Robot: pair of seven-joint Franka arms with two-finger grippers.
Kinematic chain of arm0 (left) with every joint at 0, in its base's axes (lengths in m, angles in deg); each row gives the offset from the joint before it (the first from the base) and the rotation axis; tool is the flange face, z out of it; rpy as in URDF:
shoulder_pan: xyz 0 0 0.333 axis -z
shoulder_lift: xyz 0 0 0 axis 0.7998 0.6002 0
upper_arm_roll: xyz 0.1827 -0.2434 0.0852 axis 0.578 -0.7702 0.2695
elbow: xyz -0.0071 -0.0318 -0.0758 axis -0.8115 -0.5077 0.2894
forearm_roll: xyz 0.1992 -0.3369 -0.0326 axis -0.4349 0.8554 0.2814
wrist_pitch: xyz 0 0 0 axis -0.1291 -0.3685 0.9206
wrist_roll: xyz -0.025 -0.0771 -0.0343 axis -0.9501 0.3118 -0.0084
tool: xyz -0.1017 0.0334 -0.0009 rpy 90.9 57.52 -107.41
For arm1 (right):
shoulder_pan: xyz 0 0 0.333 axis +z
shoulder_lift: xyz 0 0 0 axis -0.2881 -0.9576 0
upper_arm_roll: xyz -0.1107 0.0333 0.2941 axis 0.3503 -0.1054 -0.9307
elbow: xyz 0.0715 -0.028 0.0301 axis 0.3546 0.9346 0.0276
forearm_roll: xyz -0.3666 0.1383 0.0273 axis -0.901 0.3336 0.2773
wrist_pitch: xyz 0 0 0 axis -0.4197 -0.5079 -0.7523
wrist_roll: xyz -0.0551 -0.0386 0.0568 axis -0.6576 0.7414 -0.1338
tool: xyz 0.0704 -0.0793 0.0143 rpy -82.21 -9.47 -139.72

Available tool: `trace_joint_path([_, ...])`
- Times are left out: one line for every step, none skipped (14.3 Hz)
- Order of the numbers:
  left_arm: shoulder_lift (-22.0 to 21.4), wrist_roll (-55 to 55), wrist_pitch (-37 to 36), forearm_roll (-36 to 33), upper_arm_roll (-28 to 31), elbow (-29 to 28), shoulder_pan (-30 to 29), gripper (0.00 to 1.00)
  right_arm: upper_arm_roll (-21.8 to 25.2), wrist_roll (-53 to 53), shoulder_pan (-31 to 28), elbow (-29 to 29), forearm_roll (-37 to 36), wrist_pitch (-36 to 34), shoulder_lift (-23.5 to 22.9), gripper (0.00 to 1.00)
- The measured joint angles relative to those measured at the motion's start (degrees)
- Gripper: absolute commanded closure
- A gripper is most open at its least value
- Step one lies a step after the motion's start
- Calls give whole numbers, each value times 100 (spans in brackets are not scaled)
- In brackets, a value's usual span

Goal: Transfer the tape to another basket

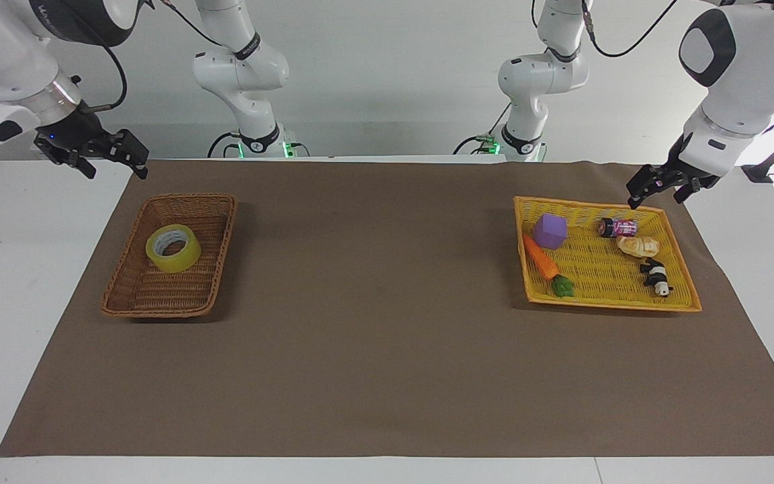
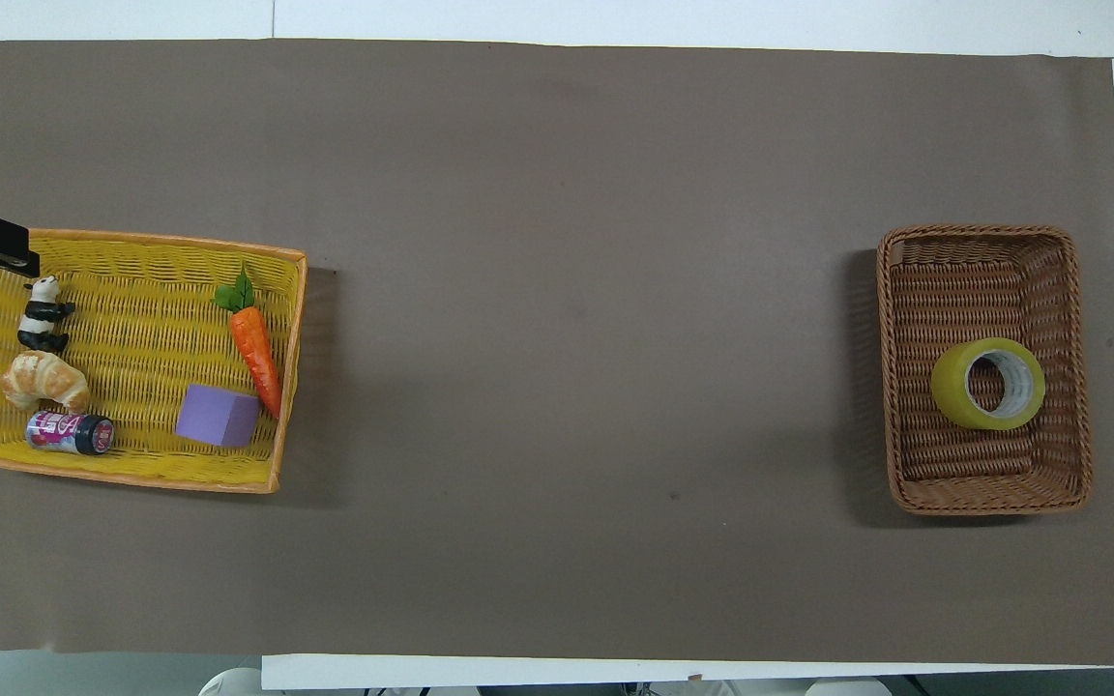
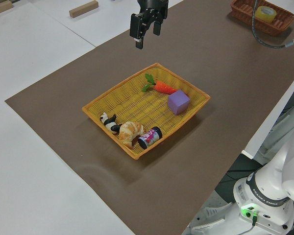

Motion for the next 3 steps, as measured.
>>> trace_joint_path([0, 0, 0, 0, 0, 0, 0, 0, -1, -9, 12, -3, -1, 16, 0, 0])
trace_joint_path([0, 0, 0, 0, 0, 0, 0, 0, -2, -19, 14, -7, -2, 19, 0, 0])
trace_joint_path([0, 0, 0, 0, 0, 0, 0, 0, -1, -23, 13, -13, -3, 19, 0, 0])
